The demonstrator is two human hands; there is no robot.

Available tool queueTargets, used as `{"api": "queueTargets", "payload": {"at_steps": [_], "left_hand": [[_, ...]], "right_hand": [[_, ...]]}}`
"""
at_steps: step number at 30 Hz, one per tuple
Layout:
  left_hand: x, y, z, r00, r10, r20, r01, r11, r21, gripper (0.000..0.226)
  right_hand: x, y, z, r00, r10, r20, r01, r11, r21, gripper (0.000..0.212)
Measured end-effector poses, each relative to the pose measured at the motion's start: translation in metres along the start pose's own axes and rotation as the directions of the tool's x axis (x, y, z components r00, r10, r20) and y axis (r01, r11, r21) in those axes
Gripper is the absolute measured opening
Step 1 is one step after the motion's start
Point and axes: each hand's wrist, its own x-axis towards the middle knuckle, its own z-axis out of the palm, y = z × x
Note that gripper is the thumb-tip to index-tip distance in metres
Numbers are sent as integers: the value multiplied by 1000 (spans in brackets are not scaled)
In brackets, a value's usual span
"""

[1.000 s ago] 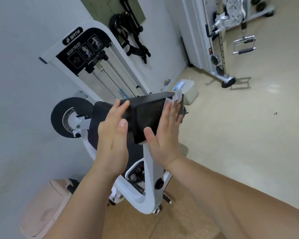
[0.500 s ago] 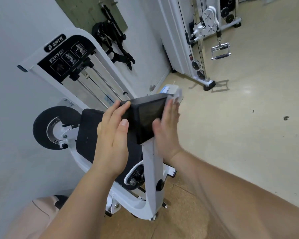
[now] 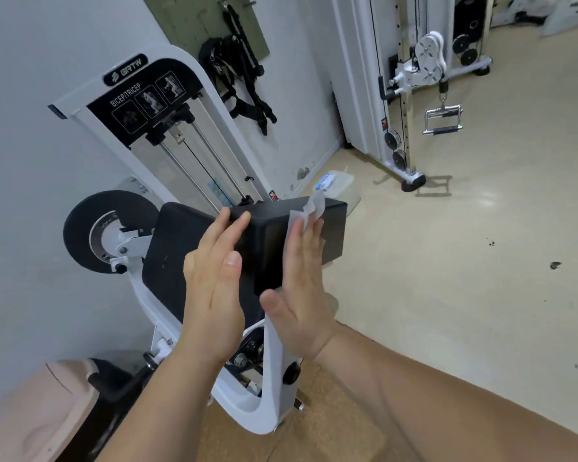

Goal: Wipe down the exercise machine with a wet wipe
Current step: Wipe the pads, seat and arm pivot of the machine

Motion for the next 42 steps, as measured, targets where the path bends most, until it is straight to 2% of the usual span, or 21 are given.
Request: {"api": "queueTargets", "payload": {"at_steps": [2, 5, 6, 8, 9, 11, 13, 15, 17, 19, 21, 23, 26, 28, 30, 32, 34, 36, 39, 42], "left_hand": [[-3, -6, -1, 999, 34, 4, -34, 999, -22, 54], [-13, -22, -3, 998, -10, -70, 0, 990, -138, 54], [-15, -28, -4, 993, -33, -110, 16, 989, -150, 53], [-20, -39, -6, 986, -91, -142, 61, 977, -203, 50], [-20, -42, -6, 984, -142, -104, 105, 950, -295, 50], [-22, -48, -9, 976, -214, 38, 203, 832, -517, 49], [-25, -57, -13, 969, -195, 151, 247, 747, -618, 51], [-28, -66, -18, 963, -127, 238, 256, 706, -660, 55], [-29, -72, -23, 948, -47, 314, 265, 660, -703, 47], [-28, -75, -27, 927, 46, 372, 264, 623, -736, 44], [-25, -80, -29, 905, 84, 417, 296, 578, -760, 48], [-23, -88, -28, 885, 87, 457, 335, 562, -756, 49], [-19, -98, -28, 851, 105, 514, 366, 583, -725, 62], [-17, -102, -28, 832, 117, 542, 384, 583, -716, 65], [-17, -104, -28, 821, 137, 554, 387, 579, -718, 65], [-17, -105, -29, 819, 167, 548, 369, 578, -728, 61], [-16, -107, -30, 813, 184, 552, 353, 599, -719, 54], [-16, -110, -30, 810, 182, 558, 350, 613, -708, 50], [-16, -113, -31, 797, 170, 580, 358, 641, -679, 47], [-17, -118, -30, 799, 193, 569, 324, 659, -679, 49]], "right_hand": [[-5, 8, -2, 993, -115, 42, 118, 990, -77, 106], [15, 17, -17, 1000, 0, -6, 0, 995, -104, 103], [21, 12, -19, 1000, -2, -17, 0, 994, -110, 104], [22, -7, -16, 994, -108, 10, 108, 977, -183, 106], [20, -15, -14, 986, -166, 34, 169, 957, -235, 106], [15, -26, -16, 969, -238, 67, 246, 904, -350, 103], [10, -32, -20, 954, -277, 114, 298, 835, -462, 99], [4, -42, -22, 924, -312, 222, 382, 717, -583, 95], [2, -53, -18, 839, -339, 424, 543, 516, -662, 93], [7, -63, -13, 785, -248, 567, 618, 360, -699, 91], [17, -70, -10, 817, -108, 567, 576, 211, -790, 92], [26, -75, -8, 845, -28, 534, 535, 37, -844, 94], [39, -87, -9, 886, 29, 464, 464, -108, -879, 99], [43, -93, -11, 918, 50, 393, 396, -137, -908, 101], [34, -92, -10, 928, 46, 369, 372, -112, -921, 101], [14, -82, -8, 887, 76, 456, 462, -95, -882, 101], [0, -76, -12, 805, 123, 580, 591, -76, -803, 101], [10, -83, -24, 771, 142, 621, 636, -97, -766, 100], [40, -100, -36, 878, 142, 457, 475, -146, -868, 102], [39, -97, -23, 955, 101, 281, 289, -79, -954, 105]]}}
